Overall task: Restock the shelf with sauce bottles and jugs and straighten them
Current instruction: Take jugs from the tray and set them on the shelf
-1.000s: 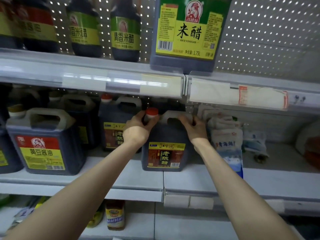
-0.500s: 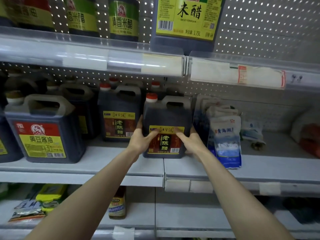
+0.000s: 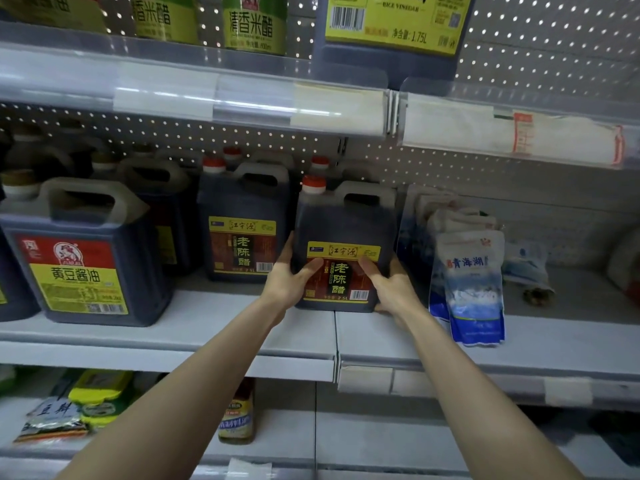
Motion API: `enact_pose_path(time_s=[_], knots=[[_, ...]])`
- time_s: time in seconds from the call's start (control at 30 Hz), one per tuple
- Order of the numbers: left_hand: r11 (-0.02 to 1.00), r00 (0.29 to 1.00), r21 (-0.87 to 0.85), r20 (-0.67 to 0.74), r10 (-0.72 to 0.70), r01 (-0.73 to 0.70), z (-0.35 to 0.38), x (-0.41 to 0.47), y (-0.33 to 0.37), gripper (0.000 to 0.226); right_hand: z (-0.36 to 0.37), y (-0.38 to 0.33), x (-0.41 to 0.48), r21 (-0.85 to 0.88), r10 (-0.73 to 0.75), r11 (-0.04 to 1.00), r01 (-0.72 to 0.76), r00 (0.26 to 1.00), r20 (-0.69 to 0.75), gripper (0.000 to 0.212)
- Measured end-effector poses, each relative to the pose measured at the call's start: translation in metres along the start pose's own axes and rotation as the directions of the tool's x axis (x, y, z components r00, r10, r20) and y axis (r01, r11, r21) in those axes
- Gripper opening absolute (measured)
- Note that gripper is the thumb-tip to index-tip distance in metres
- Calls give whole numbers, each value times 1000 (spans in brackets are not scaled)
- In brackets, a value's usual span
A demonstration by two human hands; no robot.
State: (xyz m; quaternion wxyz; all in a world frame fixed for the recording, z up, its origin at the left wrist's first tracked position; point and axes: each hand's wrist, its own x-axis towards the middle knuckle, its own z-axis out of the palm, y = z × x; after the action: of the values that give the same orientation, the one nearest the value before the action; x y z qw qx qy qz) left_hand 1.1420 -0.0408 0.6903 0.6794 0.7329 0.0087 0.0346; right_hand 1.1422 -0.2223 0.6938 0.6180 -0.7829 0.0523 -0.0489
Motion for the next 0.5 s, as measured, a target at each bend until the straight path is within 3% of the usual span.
enact_pose_path(time_s=[0.5], knots=[[998,1000,60,-22,22,-21,11,35,-1,74,2,5,40,13,-4,1000,4,1000,7,74]])
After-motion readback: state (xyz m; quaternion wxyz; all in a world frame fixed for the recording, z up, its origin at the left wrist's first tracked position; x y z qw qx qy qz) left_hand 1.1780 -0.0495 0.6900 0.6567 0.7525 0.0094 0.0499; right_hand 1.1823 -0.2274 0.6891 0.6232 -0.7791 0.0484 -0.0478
